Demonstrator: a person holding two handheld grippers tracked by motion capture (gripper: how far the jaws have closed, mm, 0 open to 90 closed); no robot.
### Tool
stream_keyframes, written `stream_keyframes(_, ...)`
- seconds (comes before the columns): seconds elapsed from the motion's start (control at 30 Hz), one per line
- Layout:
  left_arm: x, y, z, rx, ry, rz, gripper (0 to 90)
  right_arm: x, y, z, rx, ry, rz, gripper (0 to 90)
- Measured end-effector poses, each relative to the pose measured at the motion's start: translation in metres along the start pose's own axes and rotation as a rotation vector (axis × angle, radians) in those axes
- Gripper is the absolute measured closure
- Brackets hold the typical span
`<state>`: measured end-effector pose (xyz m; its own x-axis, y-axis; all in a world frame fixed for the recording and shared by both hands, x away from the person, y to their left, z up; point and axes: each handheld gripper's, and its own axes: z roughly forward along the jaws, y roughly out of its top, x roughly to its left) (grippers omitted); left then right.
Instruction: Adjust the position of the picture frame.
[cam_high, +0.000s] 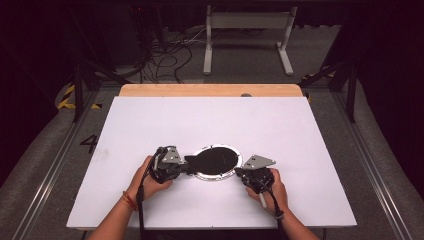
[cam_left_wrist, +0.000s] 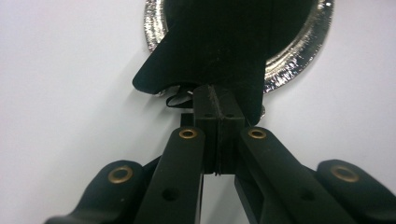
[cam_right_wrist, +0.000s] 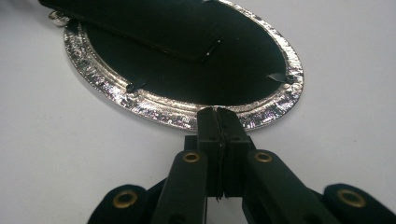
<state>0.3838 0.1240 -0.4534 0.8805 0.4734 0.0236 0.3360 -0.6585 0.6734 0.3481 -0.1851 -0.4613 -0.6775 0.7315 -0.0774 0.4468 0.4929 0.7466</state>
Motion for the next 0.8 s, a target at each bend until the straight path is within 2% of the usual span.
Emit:
stream_keyframes(0.23, -0.011, 0.004, 0.002, 0.004, -0.026, 0.046, 90.0, -0.011, -0.002, -0.001, 0.0, -0.02, 0.031, 89.4)
stream_keyframes(0.3, -0.016, 0.005, 0.003, 0.01, -0.011, 0.074, 90.0, -0.013, -0.002, -0.001, -0.003, -0.022, 0.039, 90.0)
stream_keyframes(0.37, -0.017, 0.005, 0.003, 0.006, -0.02, 0.076, 90.0, -0.014, -0.003, -0.002, -0.001, -0.023, 0.019, 90.0)
stream_keyframes(0.53, -0.019, 0.006, 0.003, 0.007, -0.045, 0.078, 90.0, -0.017, -0.003, -0.001, -0.003, -0.025, 0.03, 90.0)
stream_keyframes(0.8, -0.019, 0.007, 0.003, 0.01, -0.053, 0.1, 90.0, -0.02, -0.002, 0.0, -0.007, -0.041, 0.033, 90.0)
